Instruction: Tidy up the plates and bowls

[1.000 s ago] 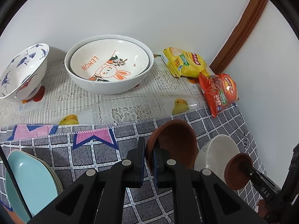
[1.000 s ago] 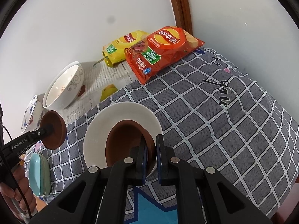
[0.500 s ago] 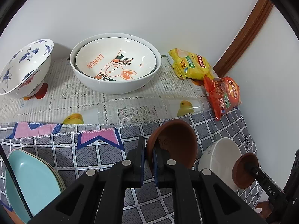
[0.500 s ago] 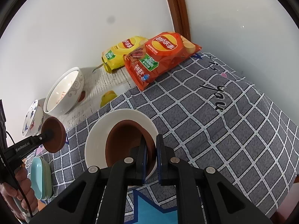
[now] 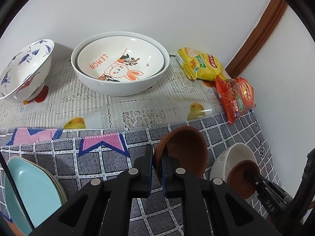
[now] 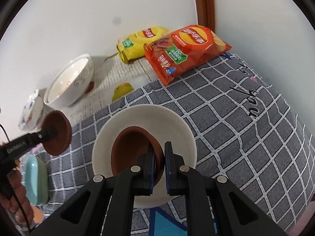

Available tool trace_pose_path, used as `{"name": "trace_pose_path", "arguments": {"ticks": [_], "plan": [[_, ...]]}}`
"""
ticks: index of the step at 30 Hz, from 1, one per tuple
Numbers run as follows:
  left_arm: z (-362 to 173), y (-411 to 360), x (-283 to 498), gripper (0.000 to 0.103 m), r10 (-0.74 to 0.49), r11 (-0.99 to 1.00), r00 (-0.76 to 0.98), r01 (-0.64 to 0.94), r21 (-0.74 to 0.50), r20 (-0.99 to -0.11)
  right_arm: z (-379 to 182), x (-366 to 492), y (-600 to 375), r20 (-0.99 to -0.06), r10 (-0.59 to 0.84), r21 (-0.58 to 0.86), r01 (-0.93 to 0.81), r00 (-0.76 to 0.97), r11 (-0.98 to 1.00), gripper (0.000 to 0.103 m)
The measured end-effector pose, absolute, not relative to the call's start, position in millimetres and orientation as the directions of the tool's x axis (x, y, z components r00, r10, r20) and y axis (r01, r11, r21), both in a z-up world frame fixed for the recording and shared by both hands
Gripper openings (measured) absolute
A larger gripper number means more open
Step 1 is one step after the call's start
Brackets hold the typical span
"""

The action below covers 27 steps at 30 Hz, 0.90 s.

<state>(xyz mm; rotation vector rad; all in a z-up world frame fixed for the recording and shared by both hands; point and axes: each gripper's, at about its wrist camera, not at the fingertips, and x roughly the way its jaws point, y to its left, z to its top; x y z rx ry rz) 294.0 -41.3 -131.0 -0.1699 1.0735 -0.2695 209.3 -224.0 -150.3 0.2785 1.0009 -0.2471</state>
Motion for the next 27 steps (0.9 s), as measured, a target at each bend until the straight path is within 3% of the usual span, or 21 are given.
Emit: {"name": "trace_pose_path", "arguments": {"ticks": [27], "plan": [[-134.0,-39.5,294.8,0.008,-0.304,0.953,0.441,0.139,-0.271,-0.844,-173.8,230.3,-213.9,-0.892,-0.147,-0.005,0.315,0.428,0.949,0.009]]}}
